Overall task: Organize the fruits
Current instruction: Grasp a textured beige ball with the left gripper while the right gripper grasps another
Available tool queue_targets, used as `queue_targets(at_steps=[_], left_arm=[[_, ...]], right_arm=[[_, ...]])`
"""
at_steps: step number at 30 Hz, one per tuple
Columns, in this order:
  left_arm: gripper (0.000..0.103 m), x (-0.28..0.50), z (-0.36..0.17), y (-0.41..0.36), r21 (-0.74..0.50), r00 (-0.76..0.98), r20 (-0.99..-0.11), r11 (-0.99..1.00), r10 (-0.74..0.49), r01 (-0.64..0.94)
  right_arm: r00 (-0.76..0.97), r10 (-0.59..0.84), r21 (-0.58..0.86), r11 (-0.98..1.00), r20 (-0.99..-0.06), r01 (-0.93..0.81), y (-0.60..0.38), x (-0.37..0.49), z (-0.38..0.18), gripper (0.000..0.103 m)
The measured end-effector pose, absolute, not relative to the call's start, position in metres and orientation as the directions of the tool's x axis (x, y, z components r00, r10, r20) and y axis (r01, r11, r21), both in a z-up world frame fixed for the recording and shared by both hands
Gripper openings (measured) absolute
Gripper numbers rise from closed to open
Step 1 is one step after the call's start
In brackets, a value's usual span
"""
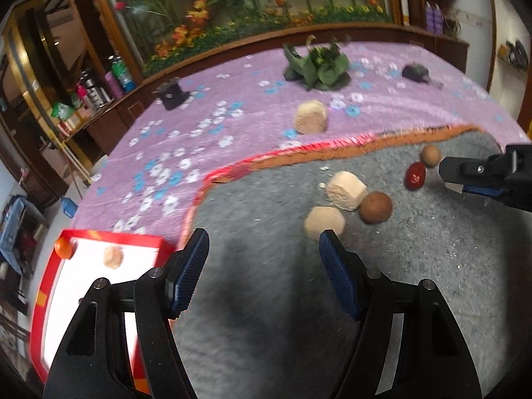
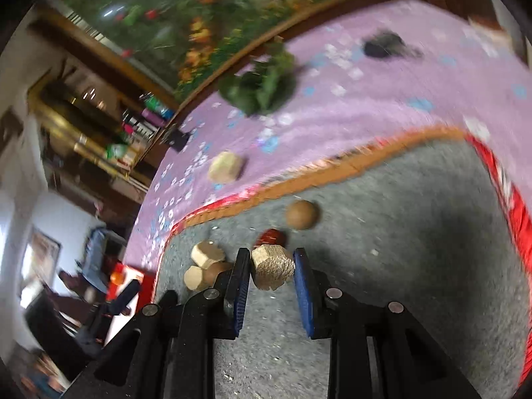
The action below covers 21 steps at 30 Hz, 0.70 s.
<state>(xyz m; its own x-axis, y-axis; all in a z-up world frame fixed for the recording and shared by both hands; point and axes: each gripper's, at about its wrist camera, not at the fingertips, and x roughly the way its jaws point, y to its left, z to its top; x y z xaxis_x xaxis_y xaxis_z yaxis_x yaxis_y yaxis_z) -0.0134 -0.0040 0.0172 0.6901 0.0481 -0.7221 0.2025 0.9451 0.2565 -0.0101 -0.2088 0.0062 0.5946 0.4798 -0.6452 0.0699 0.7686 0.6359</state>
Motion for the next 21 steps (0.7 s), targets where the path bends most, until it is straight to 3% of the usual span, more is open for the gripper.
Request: queue_targets(at_steps=[10,12,14,21], left_arm=[[0.068,-0.001,0.004,-0.023,0.259,0.666,-0.746,0.923,0.003,0.286],[0.059,0.004,0.003,-0.021,0.224,0.653,-0.757,0.928,-0.025,0.296],[0.04,0.008,0.004,-0.021,0.172,0.633,-0.771,0.935,-0.068,0.31],[0.03,-0.001,0.01,-0.022,0.145,0.641,-0.761,0.938,-0.098,0.316]], right_arm=[[0.551,0.516,0.669,0.735,-0.656,0.108,-0.212,-0.002,-0.004,0.026],[0.555,0.512,0.668,0.736,-0.656,0.109,-0.214,-0.003,-0.003,0.026],[0.555,0.515,0.671,0.733,-0.654,0.111,-0.215,-0.003,-0.004,0.026],[0.588,0.531,0.718,0.684,-0.61,0.127,-0.232,-0.006,-0.005,0.026]])
